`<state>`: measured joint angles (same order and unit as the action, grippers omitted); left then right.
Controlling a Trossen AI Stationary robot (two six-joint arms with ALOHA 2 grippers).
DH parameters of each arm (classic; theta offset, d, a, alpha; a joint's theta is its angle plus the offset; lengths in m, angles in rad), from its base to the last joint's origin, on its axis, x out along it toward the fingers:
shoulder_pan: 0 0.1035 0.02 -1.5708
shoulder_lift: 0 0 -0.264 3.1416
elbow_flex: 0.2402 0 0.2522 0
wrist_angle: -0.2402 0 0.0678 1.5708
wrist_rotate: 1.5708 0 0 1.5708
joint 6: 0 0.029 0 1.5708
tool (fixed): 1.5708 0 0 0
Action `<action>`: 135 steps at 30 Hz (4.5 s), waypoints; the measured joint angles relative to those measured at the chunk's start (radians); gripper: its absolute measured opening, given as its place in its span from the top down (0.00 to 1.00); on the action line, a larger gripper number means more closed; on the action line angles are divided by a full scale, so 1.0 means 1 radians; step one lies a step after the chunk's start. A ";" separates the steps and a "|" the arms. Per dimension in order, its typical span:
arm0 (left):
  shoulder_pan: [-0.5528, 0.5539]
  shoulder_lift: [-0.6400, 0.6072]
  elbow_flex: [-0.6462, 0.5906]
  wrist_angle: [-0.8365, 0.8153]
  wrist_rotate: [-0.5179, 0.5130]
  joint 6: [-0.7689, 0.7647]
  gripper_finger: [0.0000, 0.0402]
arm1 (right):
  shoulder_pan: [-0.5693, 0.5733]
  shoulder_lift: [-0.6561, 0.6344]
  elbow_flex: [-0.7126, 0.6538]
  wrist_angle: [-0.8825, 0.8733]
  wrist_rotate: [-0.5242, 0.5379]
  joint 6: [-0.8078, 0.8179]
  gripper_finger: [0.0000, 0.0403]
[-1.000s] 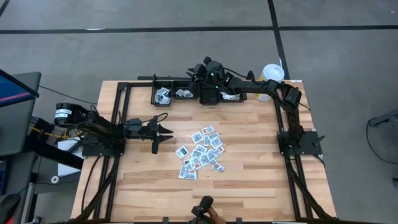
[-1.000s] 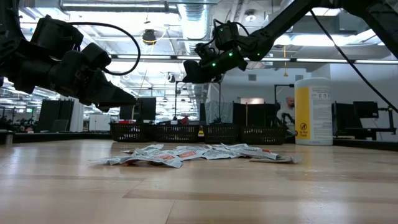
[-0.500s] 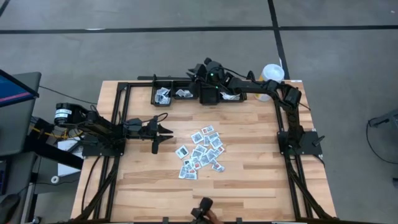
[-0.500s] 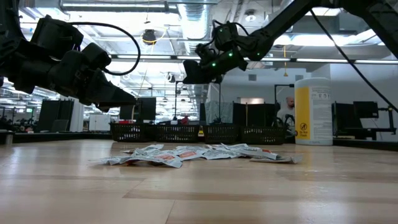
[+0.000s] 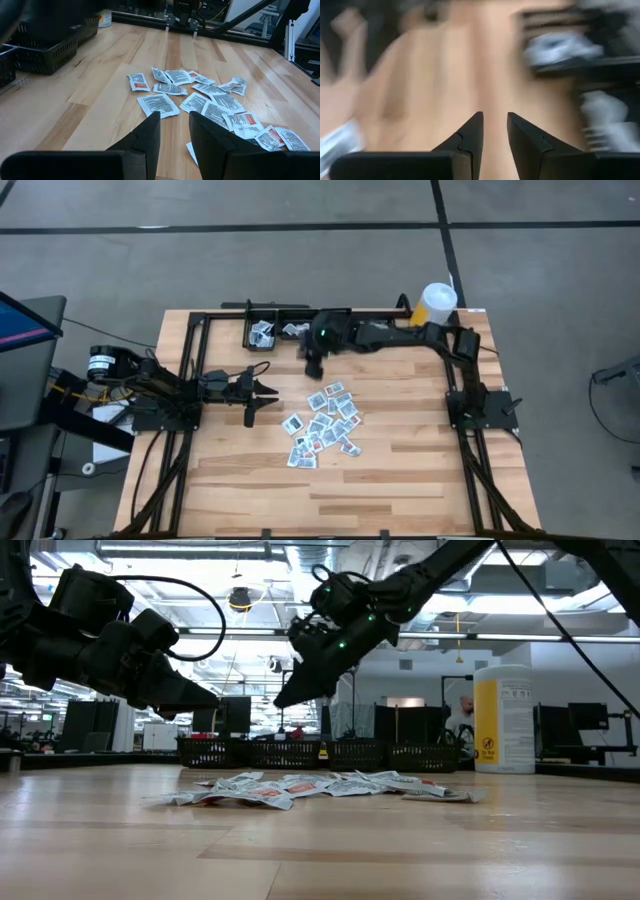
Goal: Pick & Place First Aid Supplies
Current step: Put the black towelette pack into the middle left black bin
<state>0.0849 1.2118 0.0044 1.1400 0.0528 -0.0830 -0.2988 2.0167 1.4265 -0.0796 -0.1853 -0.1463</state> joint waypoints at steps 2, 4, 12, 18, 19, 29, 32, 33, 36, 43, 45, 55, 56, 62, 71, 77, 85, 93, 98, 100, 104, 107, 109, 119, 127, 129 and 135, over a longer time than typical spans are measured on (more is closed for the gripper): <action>0.000 0.000 0.000 0.000 0.000 0.000 0.74 | 0.044 0.000 0.000 -0.059 -0.004 -0.047 0.80; 0.000 0.000 0.000 0.000 0.000 0.000 0.74 | 0.083 0.000 -0.001 -0.099 -0.003 -0.094 0.80; 0.000 0.000 0.000 0.000 0.000 -0.002 0.74 | 0.161 0.000 -0.001 -0.092 0.000 -0.168 0.80; 0.000 0.000 0.000 0.000 0.000 -0.004 0.74 | 0.159 0.000 -0.001 -0.092 0.001 -0.168 0.80; 0.000 0.000 0.000 0.000 0.000 -0.004 0.74 | 0.159 0.000 -0.001 -0.092 0.002 -0.168 0.80; 0.000 0.000 0.000 0.000 0.000 -0.003 0.74 | 0.166 0.000 -0.001 -0.093 -0.128 -0.215 0.80; 0.000 0.000 0.000 0.000 0.000 -0.003 0.74 | 0.180 0.000 -0.001 -0.107 -0.363 -0.315 0.80; 0.000 0.000 0.000 0.000 0.000 -0.003 0.74 | 0.185 0.000 -0.001 -0.112 -0.417 -0.344 0.80; 0.000 0.000 0.000 0.000 0.000 -0.003 0.74 | 0.203 0.000 -0.001 -0.127 -0.451 -0.406 0.80; 0.000 0.000 0.000 0.000 0.000 -0.003 0.74 | 0.208 0.000 -0.001 -0.130 -0.417 -0.411 0.80; 0.000 0.000 0.000 0.000 0.000 -0.003 0.74 | 0.208 0.000 -0.001 -0.130 -0.417 -0.407 0.80; 0.000 0.000 0.000 -0.028 0.000 0.018 0.74 | 0.219 0.000 -0.056 -0.127 -0.300 -0.386 0.80; 0.000 0.000 0.000 -0.034 0.000 0.019 0.74 | 0.221 0.000 -0.071 -0.114 -0.296 -0.386 0.80; -0.001 0.000 0.000 -0.061 0.029 0.005 0.74 | 0.221 0.000 -0.113 -0.098 -0.288 -0.386 0.80; -0.018 0.000 0.000 -0.113 0.150 -0.060 0.74 | 0.219 0.000 -0.145 0.003 -0.284 -0.290 0.80; -0.124 0.000 0.030 -0.116 0.162 -0.050 0.74 | 0.231 0.000 -0.145 0.066 -0.265 -0.166 0.80; -0.180 0.002 0.129 -0.368 0.046 -0.019 0.74 | 0.235 0.000 -0.145 0.067 -0.176 -0.065 0.80; -0.191 0.003 0.162 -0.434 0.023 -0.019 0.74 | 0.240 0.000 -0.145 0.066 -0.129 0.007 0.80; -0.219 0.055 0.175 -0.448 -0.015 -0.012 0.74 | 0.253 0.000 -0.145 0.065 -0.095 0.009 0.80; -0.229 0.088 0.196 -0.447 -0.018 0.014 0.74 | 0.258 0.000 -0.145 0.065 -0.094 0.009 0.80; -0.236 0.161 0.244 -0.444 -0.016 0.055 0.74 | 0.261 0.000 -0.145 0.065 -0.052 0.038 0.80; -0.235 0.210 0.265 -0.447 -0.018 0.060 0.74 | 0.261 0.000 -0.145 0.065 -0.022 0.066 0.79; -0.231 0.234 0.274 -0.448 -0.016 0.060 0.74 | 0.263 0.000 -0.145 0.065 -0.019 0.069 0.78; -0.228 0.254 0.279 -0.447 -0.026 0.057 0.74 | 0.298 0.000 -0.145 0.065 -0.016 0.069 0.61; -0.228 0.254 0.279 -0.449 -0.026 0.053 0.74 | 0.299 0.015 -0.144 0.044 0.007 0.043 0.53; -0.228 0.254 0.279 -0.449 -0.026 0.053 0.74 | 0.301 0.035 -0.145 0.048 0.004 0.044 0.53; -0.228 0.254 0.279 -0.451 -0.027 0.048 0.74 | 0.307 0.145 -0.123 0.107 0.000 0.066 0.55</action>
<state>-0.1429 1.4659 0.2836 0.6891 0.0258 -0.0349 0.0086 2.1613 1.3037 0.0270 -0.1856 -0.0807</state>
